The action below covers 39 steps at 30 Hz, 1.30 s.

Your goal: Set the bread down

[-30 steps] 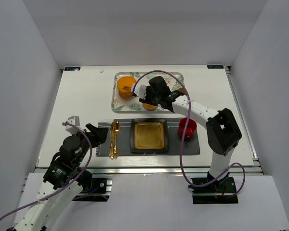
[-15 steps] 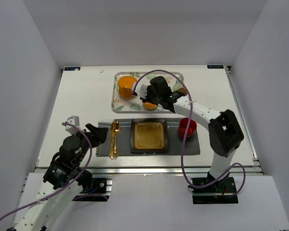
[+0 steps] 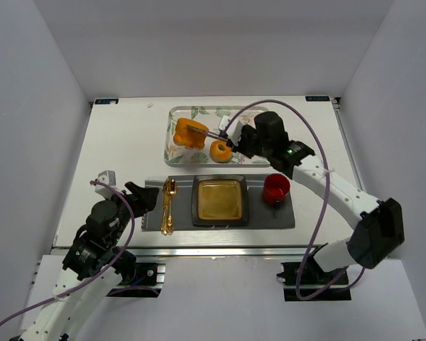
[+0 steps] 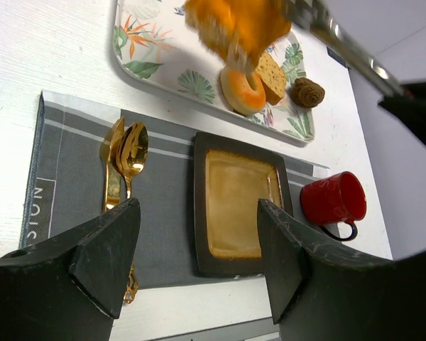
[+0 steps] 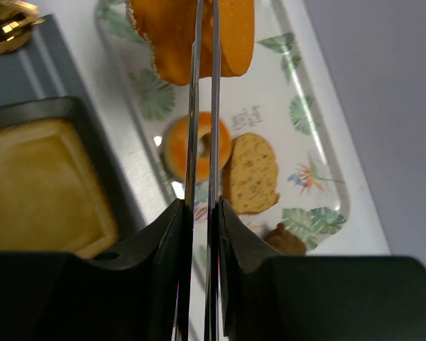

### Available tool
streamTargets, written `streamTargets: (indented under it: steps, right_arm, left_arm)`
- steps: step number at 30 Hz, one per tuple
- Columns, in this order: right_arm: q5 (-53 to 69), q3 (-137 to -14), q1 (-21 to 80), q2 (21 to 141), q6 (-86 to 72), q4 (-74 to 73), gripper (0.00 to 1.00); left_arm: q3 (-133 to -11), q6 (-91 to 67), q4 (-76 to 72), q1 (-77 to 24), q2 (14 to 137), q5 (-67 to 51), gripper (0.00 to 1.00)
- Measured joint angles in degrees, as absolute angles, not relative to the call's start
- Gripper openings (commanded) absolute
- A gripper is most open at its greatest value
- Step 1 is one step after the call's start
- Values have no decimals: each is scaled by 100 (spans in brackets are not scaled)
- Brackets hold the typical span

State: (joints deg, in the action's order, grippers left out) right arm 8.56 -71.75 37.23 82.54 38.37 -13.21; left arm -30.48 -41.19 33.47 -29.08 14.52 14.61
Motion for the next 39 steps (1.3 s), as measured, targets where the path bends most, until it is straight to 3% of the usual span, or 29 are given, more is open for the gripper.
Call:
streamTargets:
  steps: [15, 25, 28, 35, 39]
  right_arm:
    - [1382, -5133, 3721, 5428, 3787, -2473, 8]
    - [1367, -4289, 3719, 4386, 4088, -2759, 8]
    - [1409, -4108, 3717, 4204, 4250, -2884, 12]
    - [1909, -4097, 3719, 3935, 4639, -3448, 38]
    - [2112, -4097, 3719, 3938, 4764, -3750, 45]
  left_arm:
    - [-3061, -4119, 3343, -2908, 1452, 1459, 76]
    - [-3061, -4119, 3319, -2908, 1494, 1439, 76]
    - [-3061, -4119, 3295, -2908, 1494, 1435, 76]
    - [-3061, -4121, 3297, -2908, 1494, 1435, 76]
    - [-3061, -4123, 3297, -2908, 1494, 1435, 76]
